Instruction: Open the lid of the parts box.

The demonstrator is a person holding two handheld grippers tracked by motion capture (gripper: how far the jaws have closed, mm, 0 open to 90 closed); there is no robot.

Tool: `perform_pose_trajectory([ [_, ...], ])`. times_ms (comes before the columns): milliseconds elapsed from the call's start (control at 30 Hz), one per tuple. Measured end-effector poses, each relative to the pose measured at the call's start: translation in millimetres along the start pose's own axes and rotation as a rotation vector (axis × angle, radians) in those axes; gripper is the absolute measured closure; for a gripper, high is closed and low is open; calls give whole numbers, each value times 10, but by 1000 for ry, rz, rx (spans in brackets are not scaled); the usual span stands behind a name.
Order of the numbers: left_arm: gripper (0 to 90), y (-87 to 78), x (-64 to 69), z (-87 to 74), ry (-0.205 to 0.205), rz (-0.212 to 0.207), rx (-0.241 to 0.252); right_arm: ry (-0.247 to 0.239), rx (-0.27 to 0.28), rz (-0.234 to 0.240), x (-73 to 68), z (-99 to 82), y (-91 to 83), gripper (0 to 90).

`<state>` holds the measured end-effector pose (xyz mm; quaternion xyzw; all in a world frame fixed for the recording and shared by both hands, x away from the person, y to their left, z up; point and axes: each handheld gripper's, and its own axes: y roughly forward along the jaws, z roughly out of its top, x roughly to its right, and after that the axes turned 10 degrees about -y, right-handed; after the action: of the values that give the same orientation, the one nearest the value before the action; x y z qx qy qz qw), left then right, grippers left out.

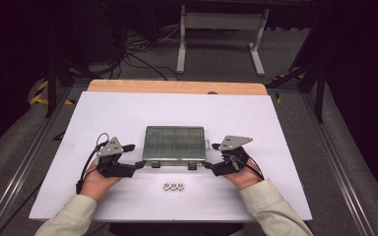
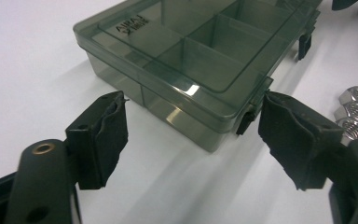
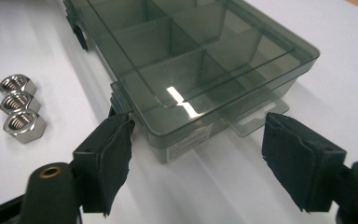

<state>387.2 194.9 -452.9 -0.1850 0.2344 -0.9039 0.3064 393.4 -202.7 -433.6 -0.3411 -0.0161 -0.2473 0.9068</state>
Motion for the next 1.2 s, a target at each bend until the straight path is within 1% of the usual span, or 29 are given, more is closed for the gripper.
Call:
perform_pose_trajectory([
  [33,268,7,2,-5,-5,2,-7,0,-6,3,-5,-6,7,256],
  [100,283,22,-5,-8,1,7,-23,4,-13,11,-13,-16,24,264],
  [133,291,30,-3,-14,-7,3,-31,4,-16,15,-17,-19,33,270],
  [200,306,42,-13,-18,-9,-10,-39,2,-24,24,-28,-24,53,287],
  [267,315,57,-20,-28,-22,-14,-60,-3,-32,31,-36,-28,70,302],
  [367,336,76,-26,-35,-24,-16,-76,-9,-41,38,-44,-31,85,328],
  [467,416,89,-23,-37,-25,-30,-92,-19,-50,50,-50,-35,98,383],
  [533,463,98,-16,-41,-15,-26,-106,-27,-58,57,-54,-39,104,418],
  [567,468,102,-17,-40,-8,-27,-109,-33,-60,62,-53,-41,109,437],
  [633,499,106,-12,-41,-7,-30,-110,-39,-66,64,-58,-41,110,474],
  [667,499,110,-3,-43,-1,-29,-113,-39,-66,64,-58,-41,110,474],
  [700,534,112,2,-45,9,-23,-115,-47,-68,61,-63,-34,106,517],
  [800,561,111,6,-46,13,-32,-116,-61,-74,56,-71,-26,95,556],
  [900,577,109,11,-47,15,-33,-117,-62,-69,53,-70,-25,86,567],
  [1000,599,110,12,-45,6,-39,-121,-64,-68,51,-73,-21,81,569],
  [1133,631,108,28,-42,14,-40,-120,-67,-68,52,-74,-23,81,579],
  [1200,635,103,39,-36,16,-40,-110,-70,-68,54,-76,-20,82,584],
])
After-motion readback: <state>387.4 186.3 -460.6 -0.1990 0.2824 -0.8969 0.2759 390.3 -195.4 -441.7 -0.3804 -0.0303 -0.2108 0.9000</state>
